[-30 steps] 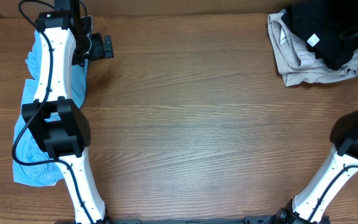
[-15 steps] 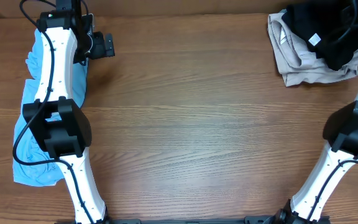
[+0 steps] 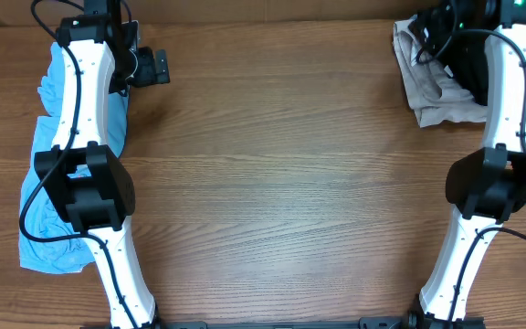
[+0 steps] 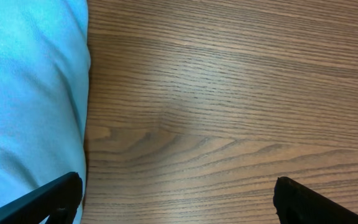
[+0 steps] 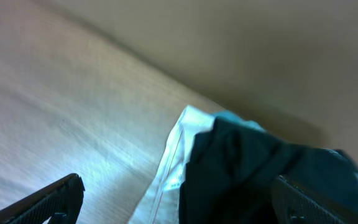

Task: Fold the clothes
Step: 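Lower the black bundle onto the beige stack and open the right gripper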

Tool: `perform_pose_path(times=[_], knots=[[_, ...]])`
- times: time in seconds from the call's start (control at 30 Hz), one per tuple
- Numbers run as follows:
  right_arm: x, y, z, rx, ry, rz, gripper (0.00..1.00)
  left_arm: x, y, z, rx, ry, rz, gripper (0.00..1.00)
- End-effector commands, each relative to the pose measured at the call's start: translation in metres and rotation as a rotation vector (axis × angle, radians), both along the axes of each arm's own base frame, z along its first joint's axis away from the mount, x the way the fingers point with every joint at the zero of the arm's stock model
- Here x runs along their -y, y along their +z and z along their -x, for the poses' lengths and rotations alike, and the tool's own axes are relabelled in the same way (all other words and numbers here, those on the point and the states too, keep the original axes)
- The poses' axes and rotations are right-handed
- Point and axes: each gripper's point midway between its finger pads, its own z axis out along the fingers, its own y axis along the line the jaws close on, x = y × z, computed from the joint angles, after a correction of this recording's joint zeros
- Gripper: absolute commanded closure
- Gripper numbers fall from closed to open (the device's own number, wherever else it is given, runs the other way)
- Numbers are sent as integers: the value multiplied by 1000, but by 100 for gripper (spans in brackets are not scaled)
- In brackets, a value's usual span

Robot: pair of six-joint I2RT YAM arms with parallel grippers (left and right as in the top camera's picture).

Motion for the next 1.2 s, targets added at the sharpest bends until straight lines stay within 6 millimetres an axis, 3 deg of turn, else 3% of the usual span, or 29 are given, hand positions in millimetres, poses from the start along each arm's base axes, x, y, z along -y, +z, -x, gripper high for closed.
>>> perform_pose_path(times=[0.0, 0.1, 0.27, 0.5, 0.57, 0.67, 0.9, 1.17], knots=[[-17, 90, 15, 130, -110, -155, 0, 3, -7, 0, -14, -8, -10, 0], [-34, 129, 37, 174, -90, -160, 0, 3, -7, 0, -14, -8, -10, 0], [-67, 194, 91, 245, -45, -174, 0, 3, -7, 0, -14, -9, -10, 0], [-110, 274, 177, 313, -89, -389, 0, 3, -7, 0, -14, -8, -10, 0], [-113, 279, 187, 316, -79, -392, 0, 3, -7, 0, -14, -8, -10, 0], [-114, 270, 198, 265, -86, -389, 0, 3, -7, 0, -14, -8, -10, 0], [-114, 247, 208, 161, -106, -381, 0, 3, -7, 0, -14, -8, -10, 0], [-112, 243, 210, 150, -114, -362, 0, 3, -7, 0, -14, -8, -10, 0]])
